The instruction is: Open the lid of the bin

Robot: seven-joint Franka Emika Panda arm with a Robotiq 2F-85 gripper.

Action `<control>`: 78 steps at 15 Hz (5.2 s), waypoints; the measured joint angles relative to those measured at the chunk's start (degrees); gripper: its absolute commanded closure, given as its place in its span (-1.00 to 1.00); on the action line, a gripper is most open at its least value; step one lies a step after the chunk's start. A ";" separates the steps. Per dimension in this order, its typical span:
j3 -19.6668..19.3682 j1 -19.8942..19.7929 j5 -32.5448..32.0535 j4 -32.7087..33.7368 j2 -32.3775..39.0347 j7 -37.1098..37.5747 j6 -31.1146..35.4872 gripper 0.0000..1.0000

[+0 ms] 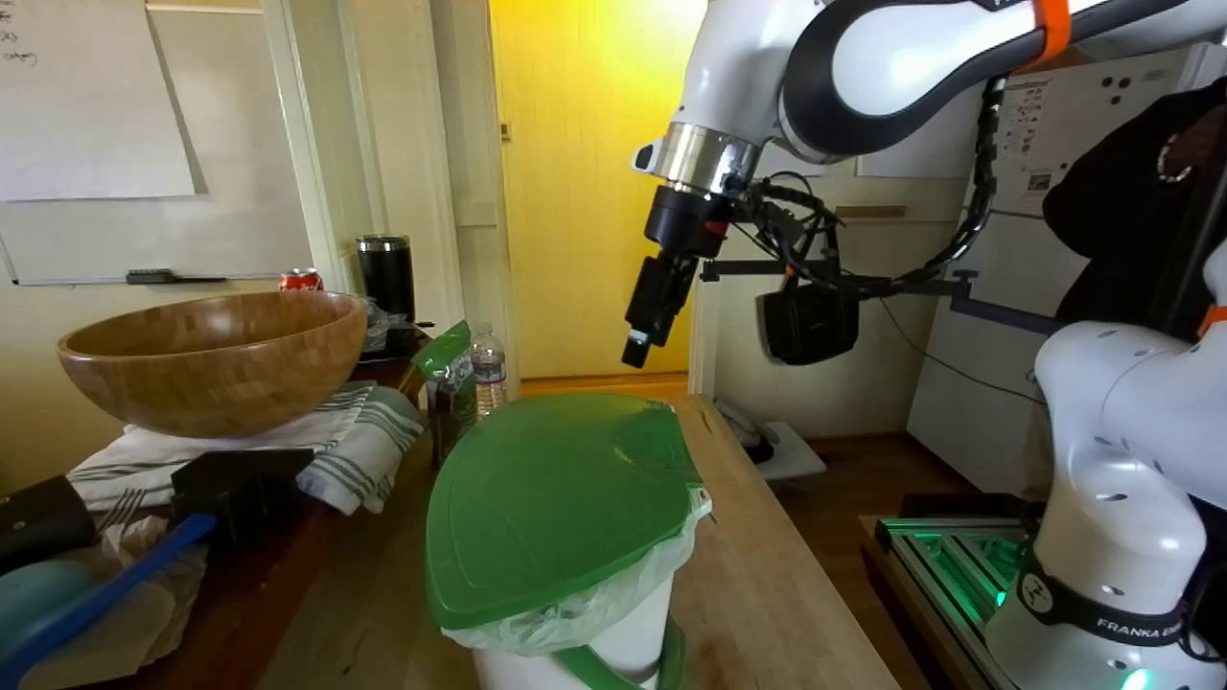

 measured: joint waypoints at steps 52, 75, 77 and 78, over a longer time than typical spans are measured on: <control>3.62 5.10 -7.11 52.43 42.68 52.38 -38.13 -1.00; 1.72 8.90 -4.40 83.69 65.58 66.93 -56.86 -1.00; 1.76 8.90 -3.91 85.21 66.78 68.21 -58.39 -1.00; 1.84 8.91 -3.76 85.89 67.26 68.80 -59.26 -1.00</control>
